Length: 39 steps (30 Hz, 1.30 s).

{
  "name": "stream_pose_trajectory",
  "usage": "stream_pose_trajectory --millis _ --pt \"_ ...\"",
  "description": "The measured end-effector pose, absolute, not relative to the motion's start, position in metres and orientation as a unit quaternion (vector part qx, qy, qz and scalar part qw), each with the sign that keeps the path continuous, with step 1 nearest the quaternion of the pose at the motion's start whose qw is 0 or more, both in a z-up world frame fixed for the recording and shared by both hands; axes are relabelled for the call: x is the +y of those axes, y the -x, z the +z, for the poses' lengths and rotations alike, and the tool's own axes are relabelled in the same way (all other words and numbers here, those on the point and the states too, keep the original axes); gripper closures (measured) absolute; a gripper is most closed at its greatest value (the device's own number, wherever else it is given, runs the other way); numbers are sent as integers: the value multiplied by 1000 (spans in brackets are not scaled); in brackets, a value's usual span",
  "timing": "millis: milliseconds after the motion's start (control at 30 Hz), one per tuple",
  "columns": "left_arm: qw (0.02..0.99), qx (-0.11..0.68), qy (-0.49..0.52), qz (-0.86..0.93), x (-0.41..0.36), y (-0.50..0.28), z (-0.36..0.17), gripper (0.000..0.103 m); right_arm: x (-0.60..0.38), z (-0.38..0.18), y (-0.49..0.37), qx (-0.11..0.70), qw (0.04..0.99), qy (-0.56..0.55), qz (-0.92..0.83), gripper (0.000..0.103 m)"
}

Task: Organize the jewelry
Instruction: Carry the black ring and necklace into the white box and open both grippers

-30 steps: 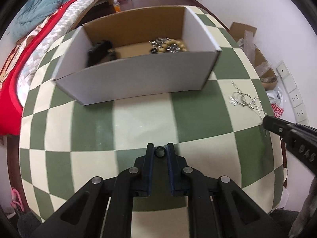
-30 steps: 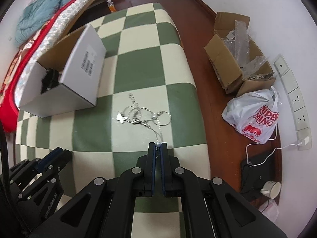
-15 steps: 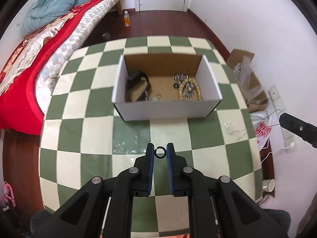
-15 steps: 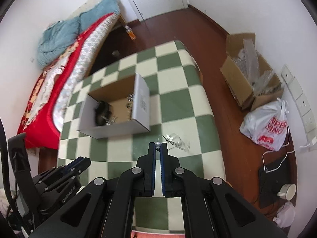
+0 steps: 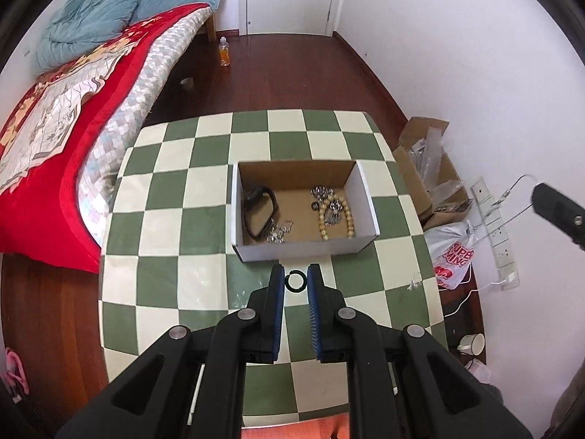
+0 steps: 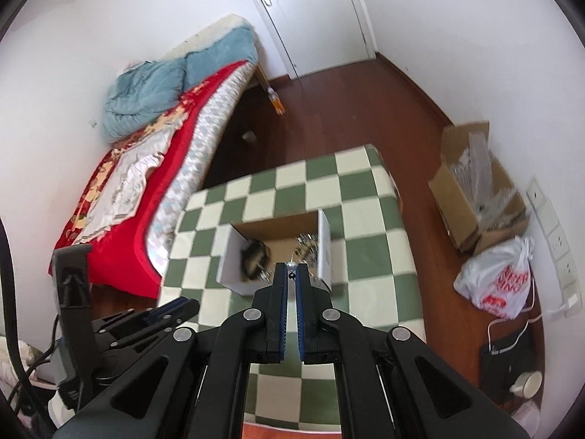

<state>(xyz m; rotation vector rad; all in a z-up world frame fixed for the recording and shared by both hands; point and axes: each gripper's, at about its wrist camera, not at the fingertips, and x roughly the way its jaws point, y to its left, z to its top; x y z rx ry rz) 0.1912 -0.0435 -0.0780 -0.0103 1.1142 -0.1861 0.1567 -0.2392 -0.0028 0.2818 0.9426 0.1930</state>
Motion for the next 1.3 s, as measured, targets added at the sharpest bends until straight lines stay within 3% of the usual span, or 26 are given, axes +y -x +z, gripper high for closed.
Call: stream_pose_trajectory --millis 400,733,1100,1133,1200,1233,1300 --pt "828 555 13 -84 -37 -255 -67 93 -204 46 -194 423 891 -112 118 99" --pt "782 615 72 -72 -15 -323 -119 93 -174 -27 -276 492 853 -124 124 99" --pt "717 676 148 -78 -6 -349 -178 89 -149 -116 -334 573 797 -137 134 98" --pt "717 677 149 -75 -5 -350 -178 81 -151 -123 -335 579 792 -141 130 98" --pt "720 672 158 -70 -1 -351 -178 47 -154 -138 -340 594 782 -144 123 98" --pt "724 668 159 -67 1 -353 -176 25 -157 -141 -341 599 779 -146 117 97" --pt "734 657 162 -59 6 -353 -171 20 -163 -149 -341 607 774 -145 106 87"
